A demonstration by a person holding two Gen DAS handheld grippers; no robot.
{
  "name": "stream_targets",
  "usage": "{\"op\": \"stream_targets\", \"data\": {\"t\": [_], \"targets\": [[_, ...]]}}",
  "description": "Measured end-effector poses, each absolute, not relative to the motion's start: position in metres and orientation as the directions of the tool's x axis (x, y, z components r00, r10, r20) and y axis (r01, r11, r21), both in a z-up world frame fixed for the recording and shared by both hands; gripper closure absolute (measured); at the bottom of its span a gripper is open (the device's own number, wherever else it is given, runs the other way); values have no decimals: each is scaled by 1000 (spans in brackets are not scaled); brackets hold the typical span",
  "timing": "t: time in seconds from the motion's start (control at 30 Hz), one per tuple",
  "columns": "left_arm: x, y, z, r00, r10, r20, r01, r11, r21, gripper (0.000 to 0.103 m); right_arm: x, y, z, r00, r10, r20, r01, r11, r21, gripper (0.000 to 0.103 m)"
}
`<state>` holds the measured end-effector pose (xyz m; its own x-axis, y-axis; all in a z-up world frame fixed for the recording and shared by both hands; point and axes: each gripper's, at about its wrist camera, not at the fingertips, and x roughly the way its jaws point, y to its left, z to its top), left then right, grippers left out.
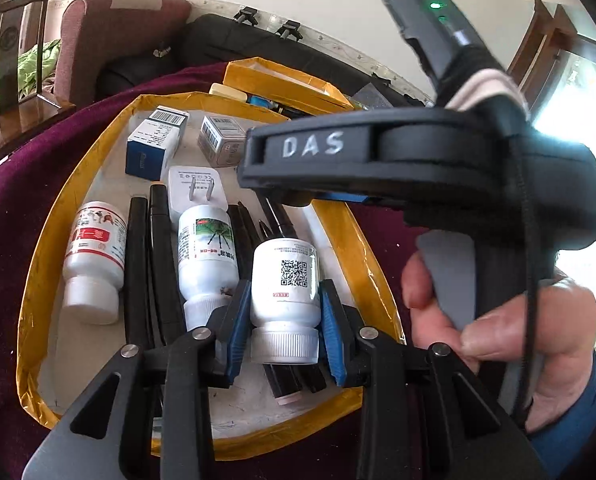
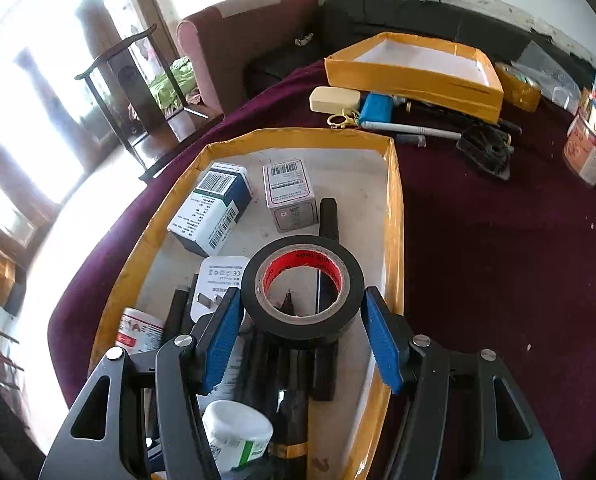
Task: Organize rigid objects
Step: 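Lower the bottle and tape roll into the tray and open both grippers, then move both tools back toward the remaining tape rolls on the cloth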
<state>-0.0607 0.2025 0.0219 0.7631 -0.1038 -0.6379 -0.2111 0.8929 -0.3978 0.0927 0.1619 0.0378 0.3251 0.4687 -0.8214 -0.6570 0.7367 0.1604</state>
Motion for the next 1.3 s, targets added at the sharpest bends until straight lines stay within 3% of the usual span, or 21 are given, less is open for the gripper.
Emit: {"op": "stream_targets", "data": {"t": [0.37, 0.53, 0.87, 0.97, 1.13, 1.23, 1.3], "targets": [[-59, 199, 24, 757, -93, -646, -223, 894, -389, 71, 83, 153, 45, 322, 507, -799, -691, 703, 168, 47], [-57, 196, 26, 757, -109, -645, -207, 895, -394, 52, 78, 127, 56, 334, 561, -757, -677, 702, 222, 47], [-56, 187, 33, 752, -72, -655, -228, 904, -362, 52, 88, 15, 65, 445, 583, -680, -567, 771, 291, 47], [-57, 177, 43, 769, -64, -636, -215, 911, -352, 52, 98, -29, 69, 552, 514, -657, -493, 836, 240, 47], [-51, 147, 57, 781, -76, -620, -151, 940, -306, 52, 127, -119, 78, 795, 143, -590, -144, 989, 44, 40], [-44, 127, 54, 766, -110, -634, -107, 950, -294, 52, 157, -161, 55, 763, -12, -646, 32, 999, 20, 40], [-40, 112, 50, 753, -134, -644, -75, 955, -287, 52, 175, -171, 35, 693, -29, -721, 59, 998, 16, 40]]}}
